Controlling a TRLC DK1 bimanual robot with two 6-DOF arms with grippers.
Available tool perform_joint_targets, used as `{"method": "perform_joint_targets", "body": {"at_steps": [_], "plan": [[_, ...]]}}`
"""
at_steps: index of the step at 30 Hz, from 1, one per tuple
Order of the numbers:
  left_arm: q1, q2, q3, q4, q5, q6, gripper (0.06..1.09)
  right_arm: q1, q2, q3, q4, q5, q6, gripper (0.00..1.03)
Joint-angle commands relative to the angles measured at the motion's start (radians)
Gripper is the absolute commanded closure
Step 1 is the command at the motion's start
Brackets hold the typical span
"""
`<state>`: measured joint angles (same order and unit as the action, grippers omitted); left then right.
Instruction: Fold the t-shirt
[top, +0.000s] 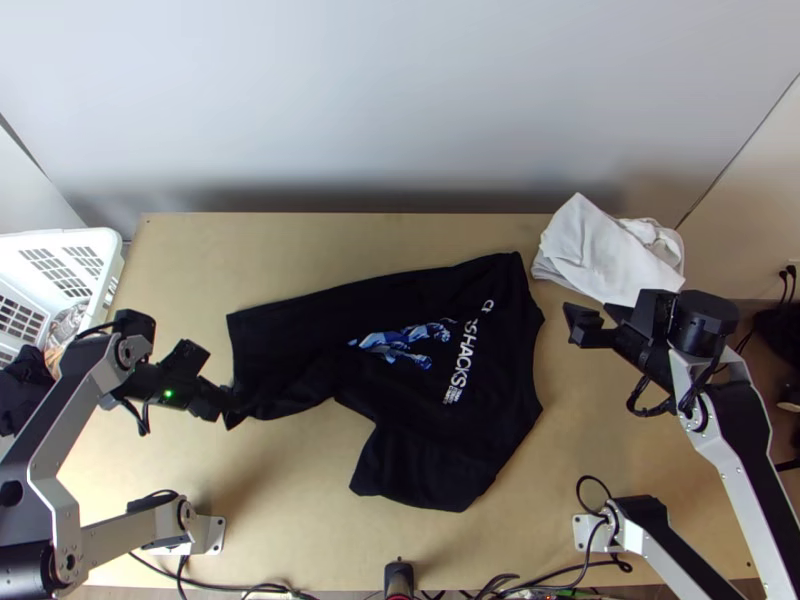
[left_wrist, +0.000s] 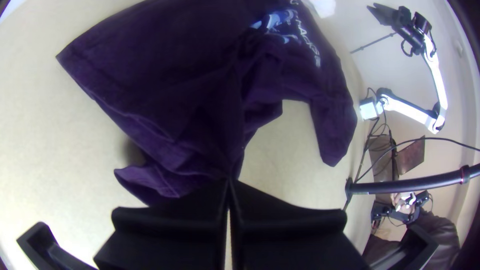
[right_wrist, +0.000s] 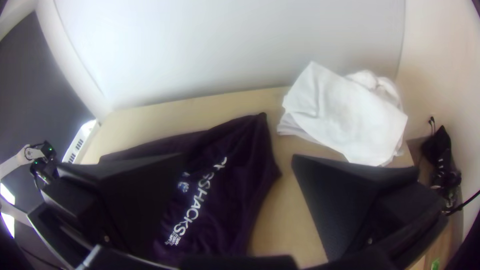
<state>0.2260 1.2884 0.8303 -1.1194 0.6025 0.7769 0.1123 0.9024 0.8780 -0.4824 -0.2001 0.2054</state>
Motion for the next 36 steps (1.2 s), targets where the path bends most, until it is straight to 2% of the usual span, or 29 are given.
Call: {"method": "perform_joint_targets", "body": {"at_steps": [1,5,9,16,19,21,23,28,36], "plan": [[0.003,-0.064,-0.036,-0.031,0.002,0.033,1.05,0.113,0.000,0.021,-0.019,-0.001,-0.009,0.05],[-0.019,-0.069,-0.030,-0.030,0.003,0.019,1.05,0.346,0.105,0.049,-0.110,-0.073,-0.078,0.05],[-0.039,-0.080,-0.016,-0.026,0.013,-0.011,1.05,0.514,0.242,0.165,-0.142,-0.110,-0.077,0.05],[-0.108,-0.081,0.001,0.024,0.025,-0.105,1.05,0.722,0.599,0.369,-0.197,-0.200,-0.129,0.05],[-0.143,-0.090,0.029,0.030,0.026,-0.154,1.05,0.782,0.737,0.464,-0.222,-0.320,-0.129,0.05],[-0.172,-0.104,0.049,0.032,0.026,-0.186,1.05,0.814,0.822,0.530,-0.249,-0.386,-0.130,0.05],[-0.189,-0.113,0.067,0.033,0.026,-0.206,1.05,0.831,0.889,0.582,-0.252,-0.414,-0.138,0.05],[-0.221,-0.132,0.093,0.033,0.026,-0.245,1.05,0.816,1.038,0.708,-0.252,-0.427,-0.156,0.05],[-0.312,-0.176,0.081,0.041,0.025,-0.297,1.05,0.705,1.271,0.900,-0.252,-0.423,-0.149,0.05]]}}
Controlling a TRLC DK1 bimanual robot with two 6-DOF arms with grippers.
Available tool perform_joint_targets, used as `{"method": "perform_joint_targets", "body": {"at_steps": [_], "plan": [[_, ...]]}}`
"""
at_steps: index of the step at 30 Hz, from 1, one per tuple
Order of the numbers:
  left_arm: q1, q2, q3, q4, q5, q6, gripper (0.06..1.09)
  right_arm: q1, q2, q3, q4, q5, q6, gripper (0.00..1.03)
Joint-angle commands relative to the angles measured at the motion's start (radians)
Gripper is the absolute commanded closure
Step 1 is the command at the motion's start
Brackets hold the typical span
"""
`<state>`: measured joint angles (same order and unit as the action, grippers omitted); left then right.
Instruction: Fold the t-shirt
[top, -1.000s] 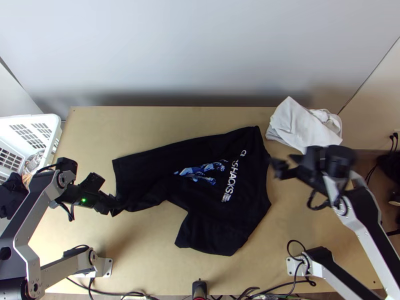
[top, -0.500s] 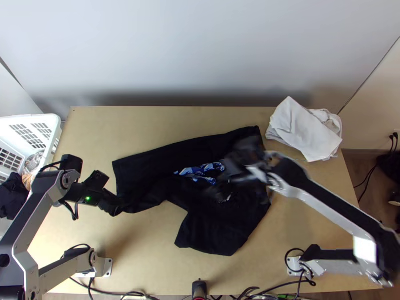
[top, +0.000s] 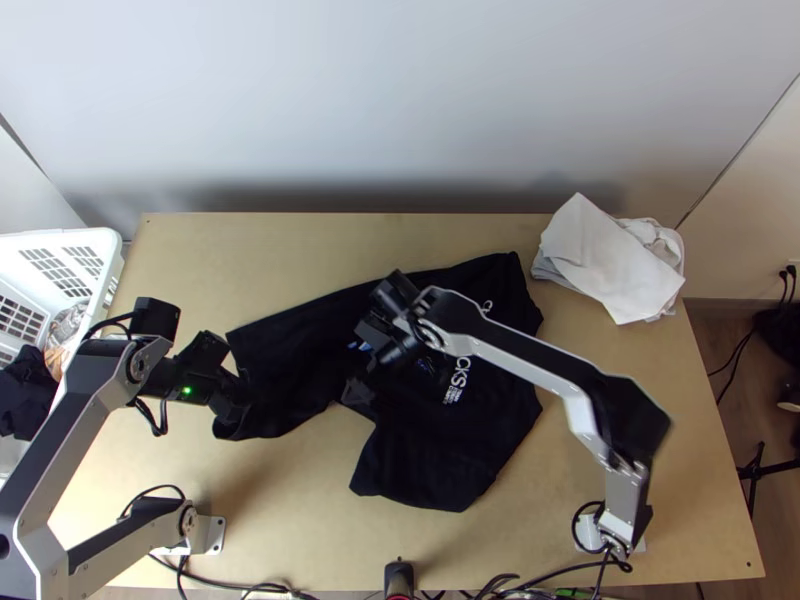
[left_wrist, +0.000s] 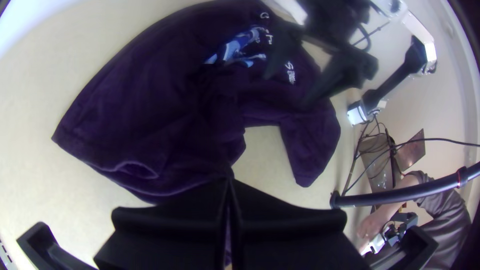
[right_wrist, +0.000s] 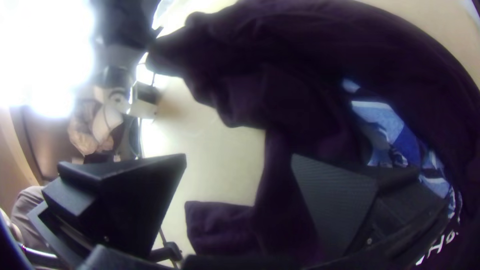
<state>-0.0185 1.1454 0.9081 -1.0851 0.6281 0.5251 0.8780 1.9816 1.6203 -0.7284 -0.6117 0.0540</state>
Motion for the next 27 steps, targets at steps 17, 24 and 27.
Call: {"method": "perform_joint_targets", "body": {"at_steps": [17,24,27], "plan": [[-0.009,-0.044,-0.037,-0.016,-0.057,-0.002,0.10,-0.139,0.252,0.326,0.073,0.196,0.144,0.05],[0.124,-0.078,-0.046,-0.249,-0.136,0.208,0.10,-0.178,0.077,0.202,0.072,0.201,0.145,0.05],[0.166,-0.079,-0.060,-0.306,-0.159,0.254,0.10,-0.209,0.003,0.136,0.072,0.204,0.152,0.05]]}}
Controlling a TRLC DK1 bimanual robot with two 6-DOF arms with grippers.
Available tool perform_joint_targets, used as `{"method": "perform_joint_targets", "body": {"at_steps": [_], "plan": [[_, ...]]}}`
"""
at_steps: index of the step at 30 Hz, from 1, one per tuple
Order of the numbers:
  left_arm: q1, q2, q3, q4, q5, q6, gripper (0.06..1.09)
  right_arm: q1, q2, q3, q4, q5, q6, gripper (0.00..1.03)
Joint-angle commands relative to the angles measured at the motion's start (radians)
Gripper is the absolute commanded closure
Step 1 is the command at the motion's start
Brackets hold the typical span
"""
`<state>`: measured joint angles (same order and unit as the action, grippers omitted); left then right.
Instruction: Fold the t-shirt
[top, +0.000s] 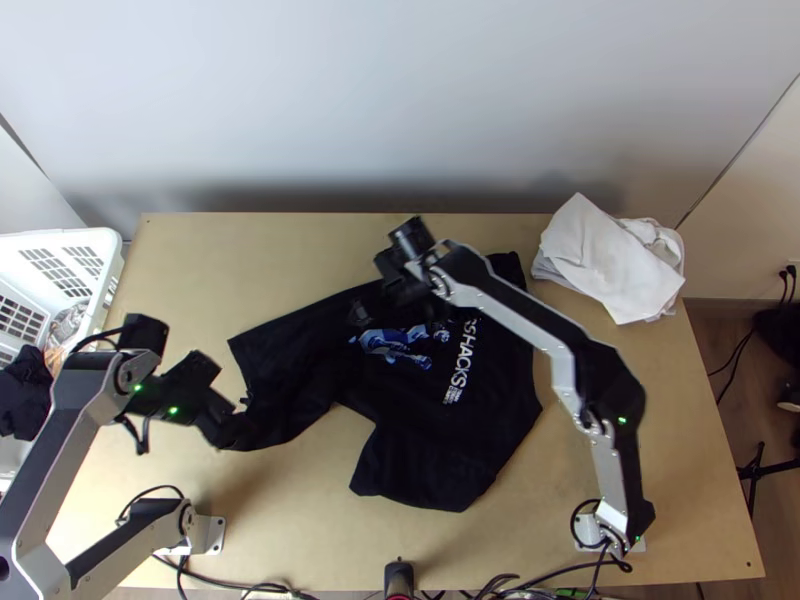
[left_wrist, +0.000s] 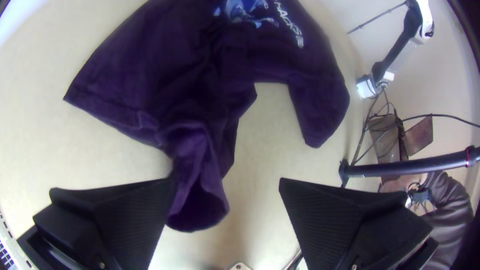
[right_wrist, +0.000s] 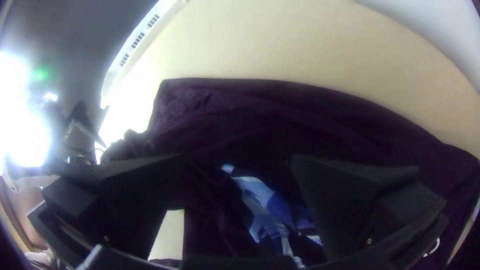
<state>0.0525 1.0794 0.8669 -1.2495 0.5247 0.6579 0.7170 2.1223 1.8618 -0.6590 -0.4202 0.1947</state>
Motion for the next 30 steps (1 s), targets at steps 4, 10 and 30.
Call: {"method": "perform_joint_targets", "body": {"at_steps": [4,10,30], "plan": [[0.087,-0.015,-0.025,-0.154,-0.071,0.121,0.10,-0.085,-0.220,-0.188,0.002,0.014,0.017,0.05],[0.046,-0.018,0.000,-0.160,-0.077,0.111,0.10,-0.102,-0.320,-0.285,0.002,0.029,0.018,0.05],[-0.037,0.166,-0.083,0.048,0.113,0.045,0.20,-0.096,-0.355,-0.346,0.004,0.041,0.058,0.05]]}}
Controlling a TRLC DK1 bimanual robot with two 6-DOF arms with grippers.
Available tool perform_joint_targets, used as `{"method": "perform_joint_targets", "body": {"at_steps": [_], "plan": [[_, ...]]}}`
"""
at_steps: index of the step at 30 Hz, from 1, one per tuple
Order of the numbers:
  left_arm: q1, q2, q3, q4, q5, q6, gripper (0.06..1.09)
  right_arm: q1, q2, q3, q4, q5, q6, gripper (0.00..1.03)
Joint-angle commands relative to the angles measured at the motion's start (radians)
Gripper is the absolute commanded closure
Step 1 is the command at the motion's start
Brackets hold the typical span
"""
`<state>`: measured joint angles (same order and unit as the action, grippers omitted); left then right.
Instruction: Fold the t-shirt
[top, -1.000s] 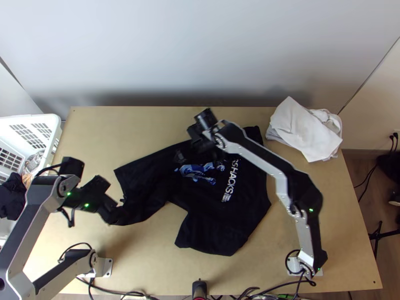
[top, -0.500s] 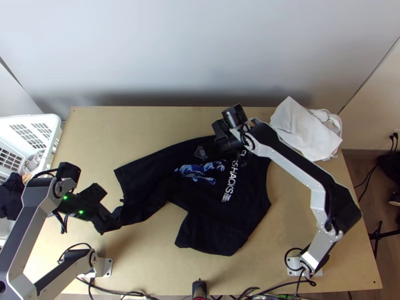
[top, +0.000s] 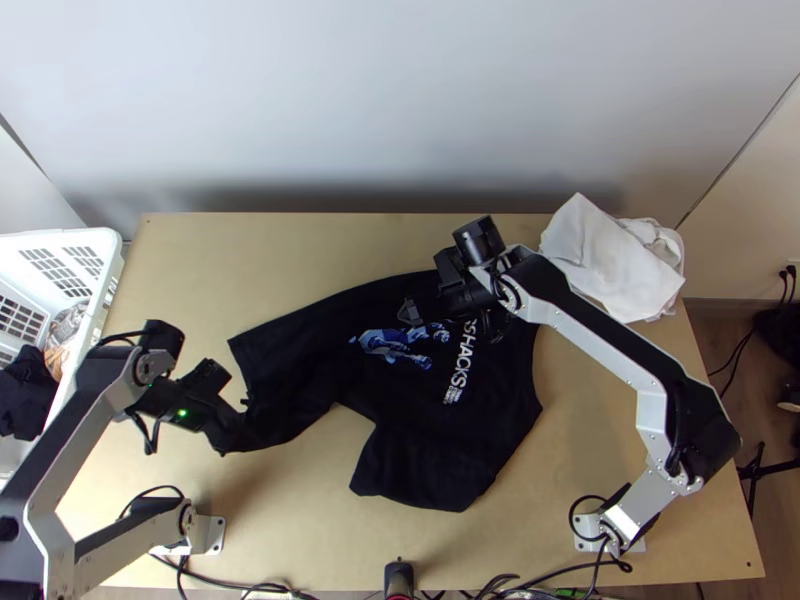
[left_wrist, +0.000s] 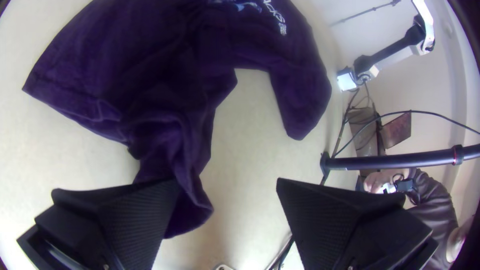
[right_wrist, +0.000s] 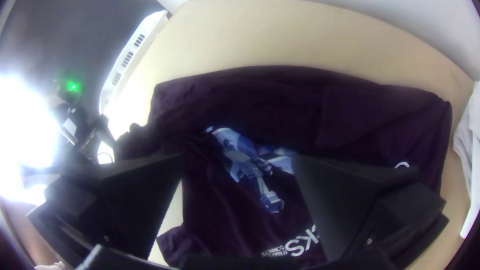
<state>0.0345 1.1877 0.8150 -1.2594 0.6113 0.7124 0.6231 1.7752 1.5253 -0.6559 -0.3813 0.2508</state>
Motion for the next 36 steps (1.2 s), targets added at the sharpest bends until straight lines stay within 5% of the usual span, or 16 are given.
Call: {"method": "perform_joint_targets", "body": {"at_steps": [1,7,14,22,36], "plan": [[-0.025,0.058,-0.034,0.058,0.031,-0.005,0.31,-0.003,-0.010,-0.010,0.001,0.002,0.002,0.05],[-0.019,0.056,-0.071,0.153,0.038,-0.024,1.05,-0.008,-0.010,-0.007,0.001,0.002,0.002,0.05],[-0.002,-0.059,-0.109,0.176,0.036,-0.005,1.05,-0.010,-0.007,-0.005,0.002,0.002,0.002,0.05],[-0.130,-0.349,0.062,-0.184,0.108,0.067,1.05,-0.028,0.004,-0.010,0.002,0.002,-0.004,0.05],[-0.217,-0.542,0.260,-0.110,0.131,-0.041,1.05,-0.048,-0.074,-0.152,0.004,0.002,0.016,0.05]]}}
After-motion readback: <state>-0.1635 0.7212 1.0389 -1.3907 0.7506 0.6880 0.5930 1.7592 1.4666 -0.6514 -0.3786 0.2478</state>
